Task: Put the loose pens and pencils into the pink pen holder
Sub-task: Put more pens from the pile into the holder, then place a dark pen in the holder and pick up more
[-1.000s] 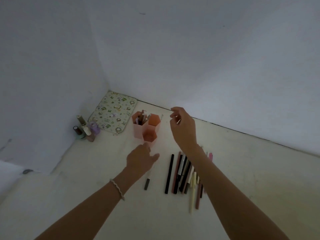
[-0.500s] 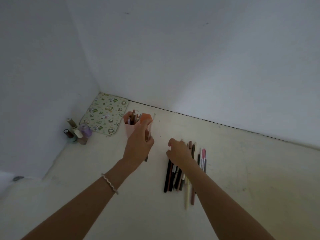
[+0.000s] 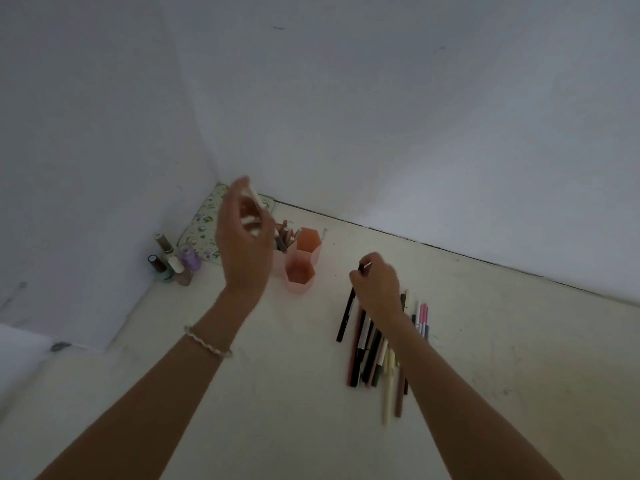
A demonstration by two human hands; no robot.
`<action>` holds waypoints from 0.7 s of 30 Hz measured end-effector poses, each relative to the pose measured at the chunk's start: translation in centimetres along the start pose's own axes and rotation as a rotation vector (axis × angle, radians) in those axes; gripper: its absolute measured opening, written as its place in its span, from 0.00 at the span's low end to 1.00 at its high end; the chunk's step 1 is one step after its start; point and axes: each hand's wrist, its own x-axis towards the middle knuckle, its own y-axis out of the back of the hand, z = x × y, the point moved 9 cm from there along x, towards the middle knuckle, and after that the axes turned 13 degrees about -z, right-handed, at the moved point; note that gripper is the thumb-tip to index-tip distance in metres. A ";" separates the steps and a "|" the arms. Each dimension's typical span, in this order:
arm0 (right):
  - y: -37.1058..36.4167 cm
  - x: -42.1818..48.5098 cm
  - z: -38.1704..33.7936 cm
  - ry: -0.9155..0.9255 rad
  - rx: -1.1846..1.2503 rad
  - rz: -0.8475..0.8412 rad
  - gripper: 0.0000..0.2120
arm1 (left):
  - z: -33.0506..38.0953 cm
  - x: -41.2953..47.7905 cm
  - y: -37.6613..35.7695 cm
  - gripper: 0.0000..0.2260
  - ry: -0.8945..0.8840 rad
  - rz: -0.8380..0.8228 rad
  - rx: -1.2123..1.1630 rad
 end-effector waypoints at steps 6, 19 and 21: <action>3.2 0.2 -2.2 0.096 0.182 0.130 0.06 | -2.6 2.8 -0.3 0.17 0.015 -0.044 0.138; 4.6 -1.8 -14.3 0.554 0.381 0.410 0.09 | -8.6 -2.4 1.1 0.12 0.258 -0.090 0.232; 2.8 -1.4 -14.9 0.564 0.279 0.343 0.10 | -8.9 -3.0 0.6 0.10 0.306 -0.128 0.214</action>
